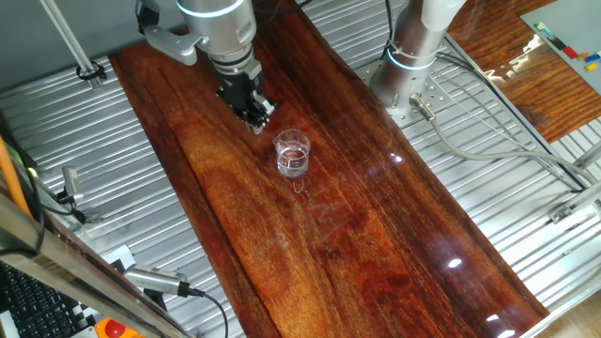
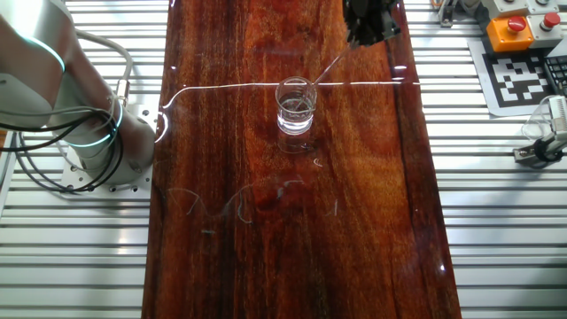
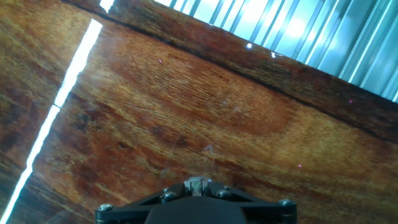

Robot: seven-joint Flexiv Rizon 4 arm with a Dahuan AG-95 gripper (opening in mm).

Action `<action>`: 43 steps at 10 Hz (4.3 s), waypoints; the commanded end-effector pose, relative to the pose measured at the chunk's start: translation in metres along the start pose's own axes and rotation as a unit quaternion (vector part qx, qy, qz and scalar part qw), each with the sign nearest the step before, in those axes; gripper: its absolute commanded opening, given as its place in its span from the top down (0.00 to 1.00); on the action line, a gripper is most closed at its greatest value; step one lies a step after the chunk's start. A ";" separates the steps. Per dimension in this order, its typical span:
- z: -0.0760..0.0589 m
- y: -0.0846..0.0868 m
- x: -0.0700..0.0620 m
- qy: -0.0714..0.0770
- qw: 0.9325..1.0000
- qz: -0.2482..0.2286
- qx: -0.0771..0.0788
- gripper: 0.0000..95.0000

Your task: Stir the beaker with a glass rod

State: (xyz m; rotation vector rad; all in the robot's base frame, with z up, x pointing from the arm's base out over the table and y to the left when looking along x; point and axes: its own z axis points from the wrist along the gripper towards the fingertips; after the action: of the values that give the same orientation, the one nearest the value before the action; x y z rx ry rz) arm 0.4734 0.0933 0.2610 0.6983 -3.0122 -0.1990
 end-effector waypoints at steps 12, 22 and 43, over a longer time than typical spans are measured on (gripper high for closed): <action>0.006 0.007 -0.007 -0.004 1.000 0.001 -0.005 1.00; 0.014 0.003 -0.003 -0.005 1.000 -0.014 -0.008 1.00; 0.014 -0.002 -0.007 0.010 1.000 -0.011 -0.003 1.00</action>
State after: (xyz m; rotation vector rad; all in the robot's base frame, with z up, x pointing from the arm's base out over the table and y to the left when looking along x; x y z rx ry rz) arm 0.4800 0.0969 0.2471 0.7265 -2.9872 -0.2009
